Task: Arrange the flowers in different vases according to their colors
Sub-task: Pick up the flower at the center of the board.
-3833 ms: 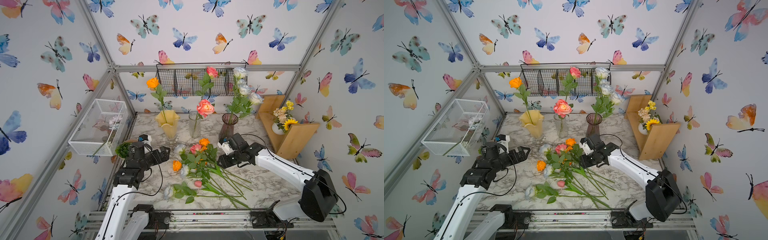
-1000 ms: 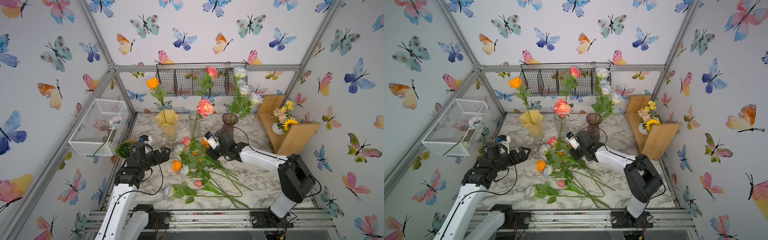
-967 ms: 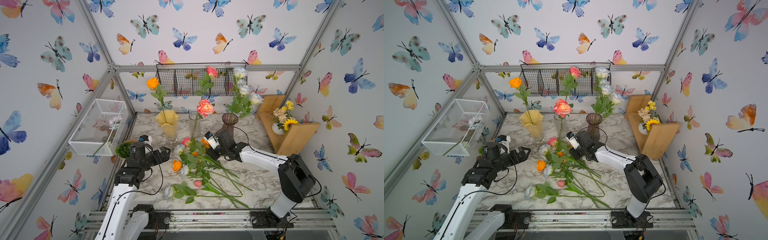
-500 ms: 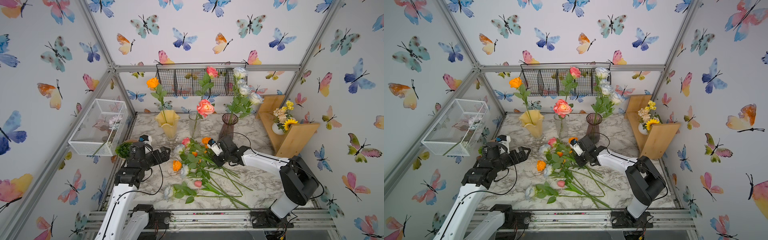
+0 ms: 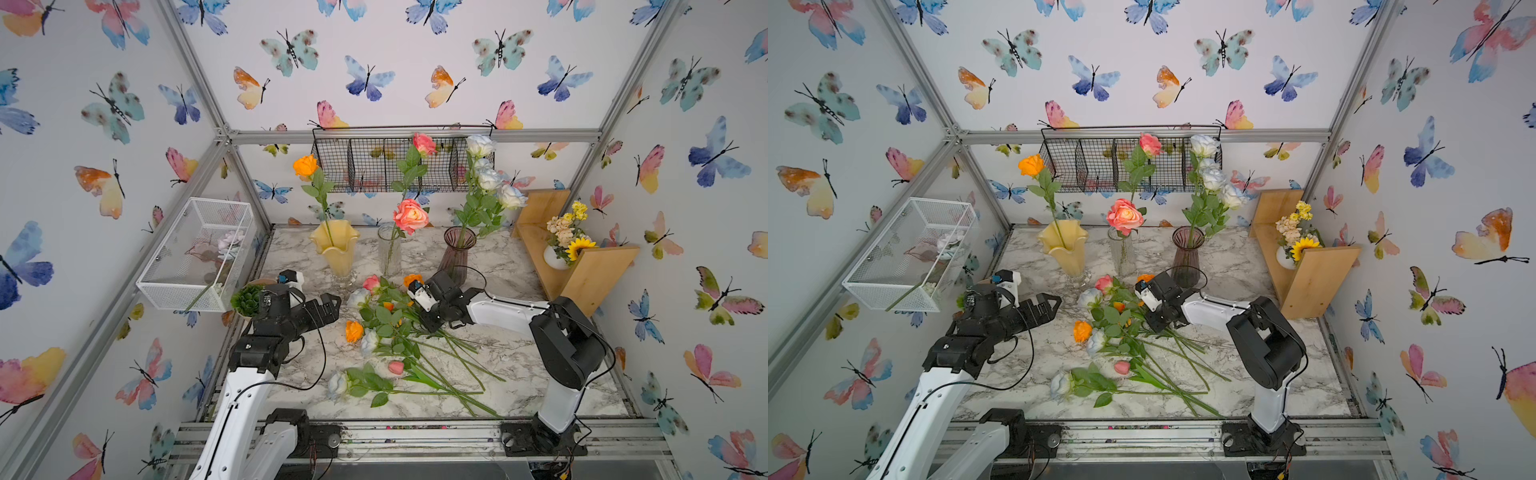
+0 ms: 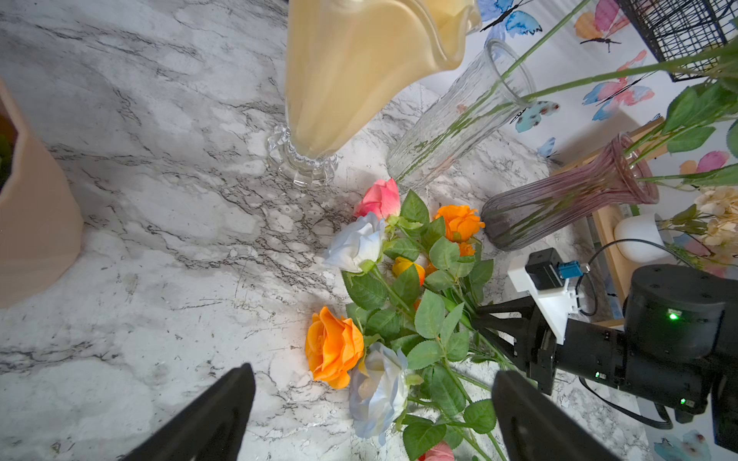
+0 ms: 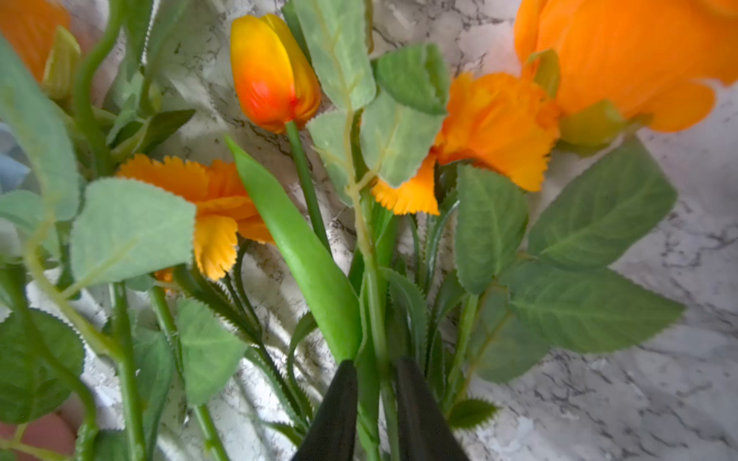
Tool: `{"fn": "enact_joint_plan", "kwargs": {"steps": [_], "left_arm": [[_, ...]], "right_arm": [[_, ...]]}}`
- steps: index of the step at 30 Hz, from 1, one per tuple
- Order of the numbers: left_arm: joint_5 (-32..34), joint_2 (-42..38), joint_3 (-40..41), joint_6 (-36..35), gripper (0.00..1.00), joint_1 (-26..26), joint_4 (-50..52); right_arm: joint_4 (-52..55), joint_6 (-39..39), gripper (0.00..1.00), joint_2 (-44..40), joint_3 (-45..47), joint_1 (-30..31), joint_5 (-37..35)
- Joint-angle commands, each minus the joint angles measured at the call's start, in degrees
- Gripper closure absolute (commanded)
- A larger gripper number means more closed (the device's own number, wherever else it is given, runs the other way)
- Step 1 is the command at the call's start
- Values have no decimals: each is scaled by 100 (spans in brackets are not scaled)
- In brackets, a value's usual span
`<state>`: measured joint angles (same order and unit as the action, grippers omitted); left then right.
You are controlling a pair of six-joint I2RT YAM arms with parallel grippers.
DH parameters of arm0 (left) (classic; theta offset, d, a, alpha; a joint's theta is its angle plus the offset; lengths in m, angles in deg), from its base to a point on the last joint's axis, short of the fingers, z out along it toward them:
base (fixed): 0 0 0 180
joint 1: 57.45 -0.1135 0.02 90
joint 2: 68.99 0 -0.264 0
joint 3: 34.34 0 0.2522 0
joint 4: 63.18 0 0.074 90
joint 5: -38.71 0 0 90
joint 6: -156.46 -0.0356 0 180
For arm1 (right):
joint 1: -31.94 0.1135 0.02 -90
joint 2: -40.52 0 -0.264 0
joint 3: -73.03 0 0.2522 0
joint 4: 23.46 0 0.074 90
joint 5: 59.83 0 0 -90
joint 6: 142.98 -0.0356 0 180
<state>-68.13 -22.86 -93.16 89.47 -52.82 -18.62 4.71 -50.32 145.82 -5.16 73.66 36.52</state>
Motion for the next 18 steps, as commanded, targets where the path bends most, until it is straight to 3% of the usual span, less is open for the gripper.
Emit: {"fn": "enact_joint_plan", "kwargs": {"steps": [1, 11, 18], "left_arm": [[-118, -43, 85, -3, 1, 5, -40], [-116, -42, 85, -1, 1, 2, -40], [-111, -60, 85, 2, 1, -3, -40]], "right_arm": [[13, 60, 79, 155, -157, -5, -144], [9, 165, 85, 263, -211, -14, -228], [17, 209, 83, 367, -312, -14, -276]]}}
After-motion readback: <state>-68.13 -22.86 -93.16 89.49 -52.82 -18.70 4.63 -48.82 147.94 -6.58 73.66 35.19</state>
